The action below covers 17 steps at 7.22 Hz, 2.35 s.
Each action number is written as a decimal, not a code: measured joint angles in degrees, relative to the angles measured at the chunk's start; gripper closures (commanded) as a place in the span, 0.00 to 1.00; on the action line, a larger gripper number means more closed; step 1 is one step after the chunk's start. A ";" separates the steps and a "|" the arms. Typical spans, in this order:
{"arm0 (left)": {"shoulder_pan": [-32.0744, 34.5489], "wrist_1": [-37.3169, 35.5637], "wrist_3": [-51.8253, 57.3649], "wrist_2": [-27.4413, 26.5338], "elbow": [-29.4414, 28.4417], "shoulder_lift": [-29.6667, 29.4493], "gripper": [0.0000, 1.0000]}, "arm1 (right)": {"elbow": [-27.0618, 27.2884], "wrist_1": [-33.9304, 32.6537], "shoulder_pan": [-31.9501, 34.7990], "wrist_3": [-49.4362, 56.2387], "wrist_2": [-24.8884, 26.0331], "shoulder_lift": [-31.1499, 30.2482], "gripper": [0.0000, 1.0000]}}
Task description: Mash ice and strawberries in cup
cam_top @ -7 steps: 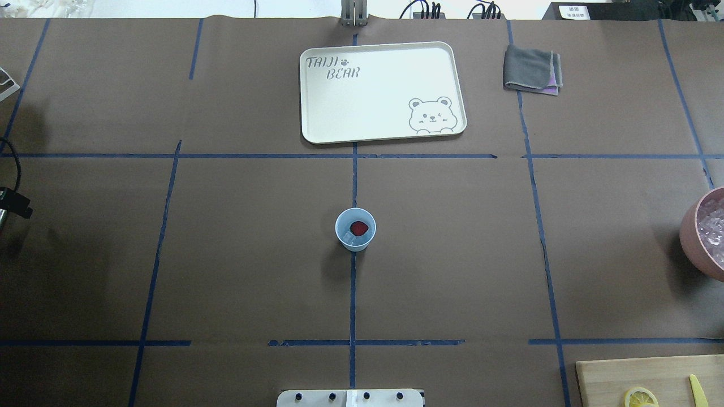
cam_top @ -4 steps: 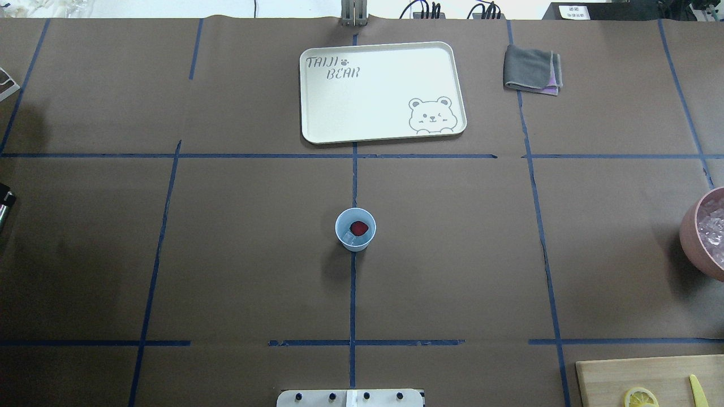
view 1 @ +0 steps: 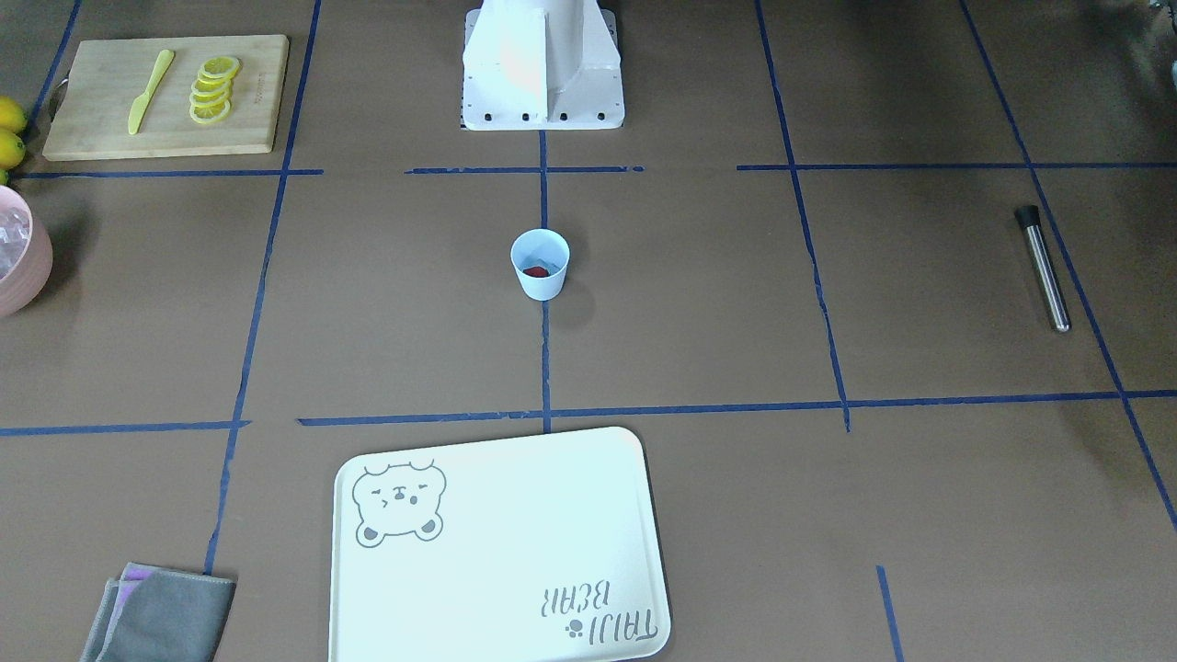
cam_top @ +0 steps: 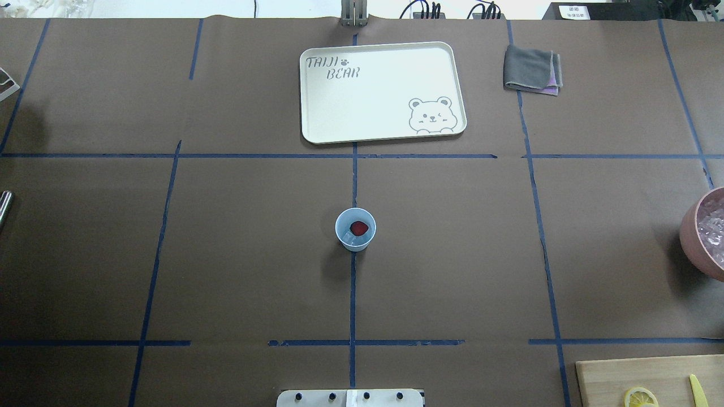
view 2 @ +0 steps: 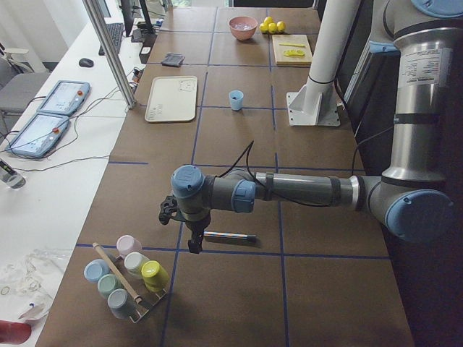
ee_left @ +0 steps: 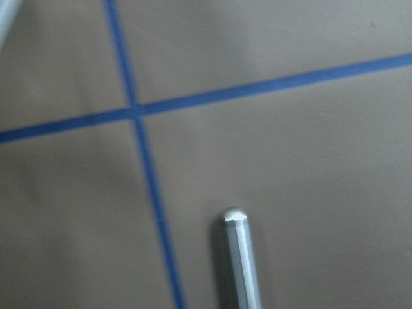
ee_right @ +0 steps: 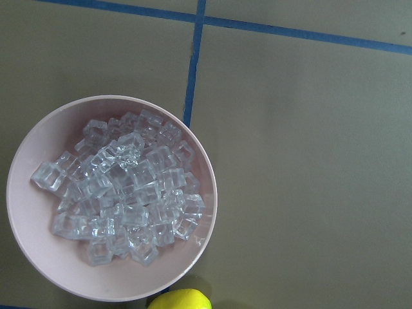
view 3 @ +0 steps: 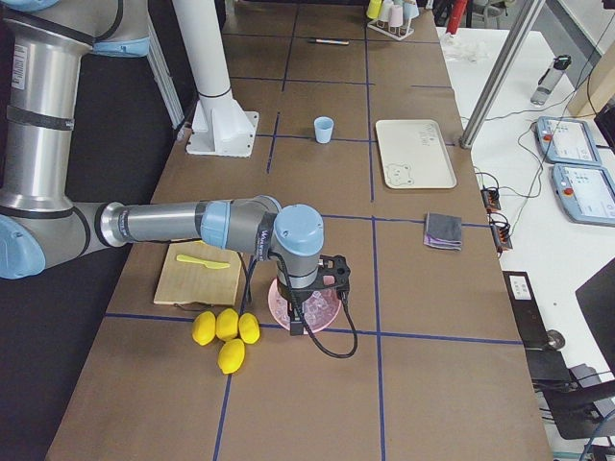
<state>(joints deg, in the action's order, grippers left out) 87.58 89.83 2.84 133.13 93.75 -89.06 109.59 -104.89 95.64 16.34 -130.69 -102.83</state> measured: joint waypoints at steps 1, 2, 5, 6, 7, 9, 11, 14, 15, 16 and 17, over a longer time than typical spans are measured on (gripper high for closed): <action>1.33 -1.48 -0.36 0.11 0.89 0.14 0.00 | -0.07 0.00 0.00 0.01 0.00 -0.03 0.01; 1.83 -1.86 -0.94 0.10 1.35 0.21 0.00 | -0.12 -0.03 -0.01 0.01 0.00 -0.06 0.01; 2.05 -1.25 -1.05 0.34 1.65 0.19 0.00 | -0.33 -0.05 -0.09 -0.03 0.00 -0.09 0.01; 2.05 -1.21 -0.96 0.42 1.38 0.27 0.00 | -0.36 -0.05 -0.10 -0.05 0.00 -0.09 0.01; 2.04 -1.21 -1.13 0.41 0.88 0.33 0.00 | -0.37 -0.05 -0.06 -0.07 0.00 -0.09 0.01; 2.04 -1.27 -1.18 0.18 0.85 0.44 0.00 | -0.38 -0.05 -0.06 -0.10 0.00 -0.09 0.01; 1.99 -1.50 -0.89 0.01 1.17 0.75 0.00 | -0.35 -0.03 -0.09 -0.15 0.00 -0.04 0.01; 1.95 -1.52 -0.80 -0.06 0.87 1.28 0.00 | -0.52 0.03 -0.10 -0.69 0.06 0.36 0.01; 1.92 -1.46 -0.76 -0.06 0.83 1.38 0.00 | -0.59 0.12 -0.13 -1.27 0.08 0.65 0.01; 1.91 -1.42 -0.74 -0.06 0.82 1.40 0.00 | -0.79 0.52 -0.15 -2.36 0.09 1.06 0.01; 1.87 -1.41 -0.73 -0.06 0.82 1.45 0.00 | -1.20 1.46 -0.21 -3.73 0.07 1.33 0.01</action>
<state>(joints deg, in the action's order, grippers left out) 89.45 88.41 2.11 133.07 94.57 -87.60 108.40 -103.43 95.43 12.61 -130.62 -101.51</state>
